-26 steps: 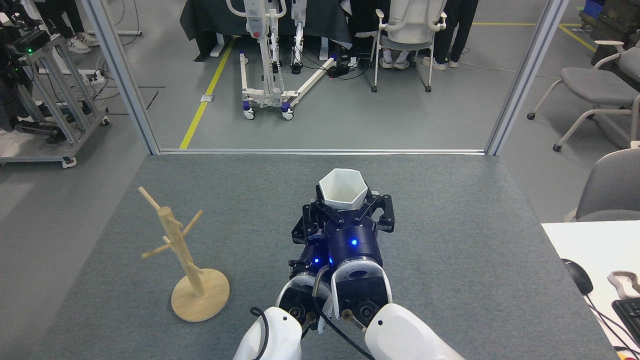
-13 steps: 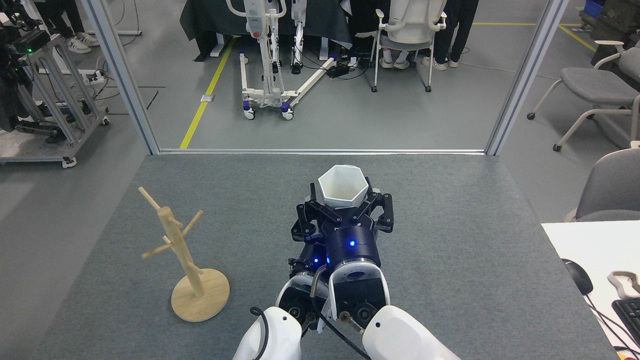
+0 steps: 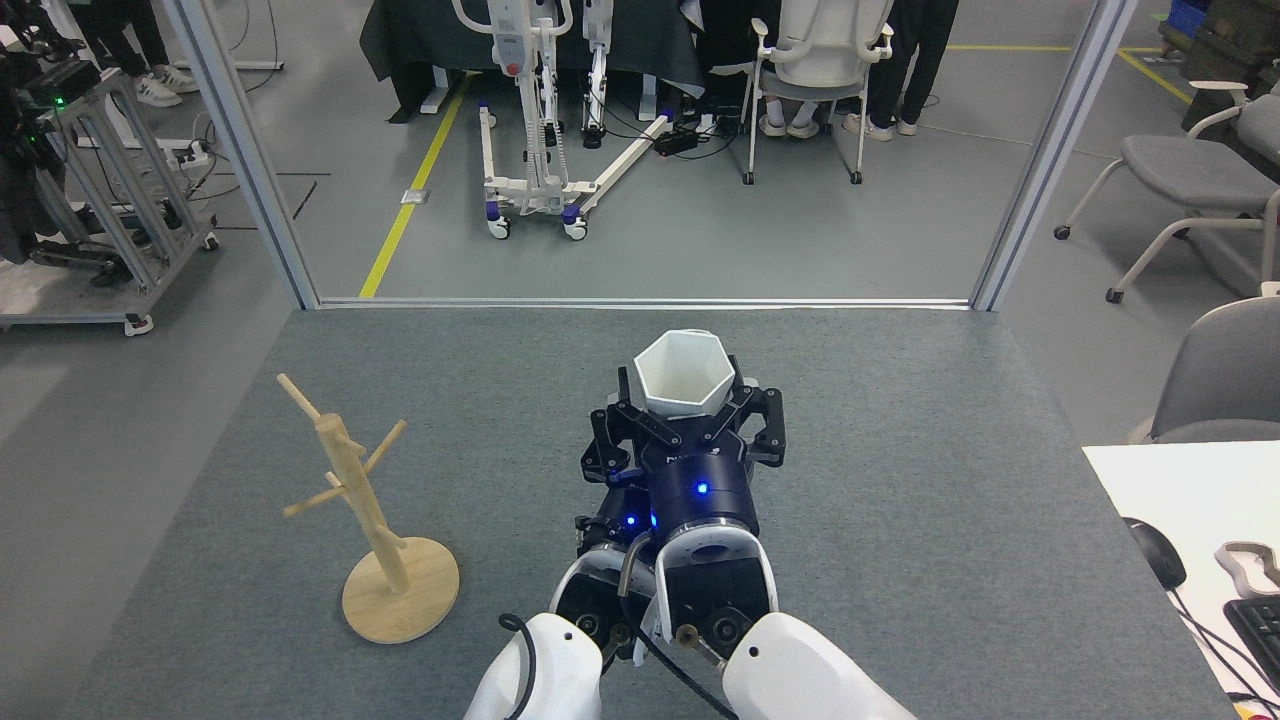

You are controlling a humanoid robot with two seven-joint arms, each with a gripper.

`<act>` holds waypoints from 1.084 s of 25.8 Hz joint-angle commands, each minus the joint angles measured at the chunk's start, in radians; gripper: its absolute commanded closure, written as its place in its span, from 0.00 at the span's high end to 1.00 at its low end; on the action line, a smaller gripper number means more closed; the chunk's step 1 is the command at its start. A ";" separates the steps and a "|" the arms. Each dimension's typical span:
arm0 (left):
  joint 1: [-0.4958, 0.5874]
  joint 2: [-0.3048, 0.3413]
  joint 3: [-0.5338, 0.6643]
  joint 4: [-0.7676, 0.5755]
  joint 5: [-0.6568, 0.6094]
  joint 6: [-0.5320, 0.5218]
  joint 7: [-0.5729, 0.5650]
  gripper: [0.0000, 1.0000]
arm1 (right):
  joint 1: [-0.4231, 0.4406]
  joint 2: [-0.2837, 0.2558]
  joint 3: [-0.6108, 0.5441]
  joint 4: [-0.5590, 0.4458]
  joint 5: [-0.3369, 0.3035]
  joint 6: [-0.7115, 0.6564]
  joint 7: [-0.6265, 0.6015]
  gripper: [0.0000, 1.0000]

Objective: Hang cup on storage rack
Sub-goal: 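Close the left gripper on the cup below the right gripper, then open the right gripper and raise it off the cup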

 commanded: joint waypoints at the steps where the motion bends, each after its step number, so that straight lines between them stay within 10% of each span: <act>1: 0.000 0.000 0.000 -0.011 -0.001 -0.161 0.008 0.00 | 0.004 -0.001 0.000 -0.023 0.000 -0.024 0.001 1.00; 28: 0.000 0.002 -0.002 -0.013 -0.031 -0.210 -0.015 0.00 | 0.059 0.008 -0.003 -0.102 0.011 -0.027 0.001 1.00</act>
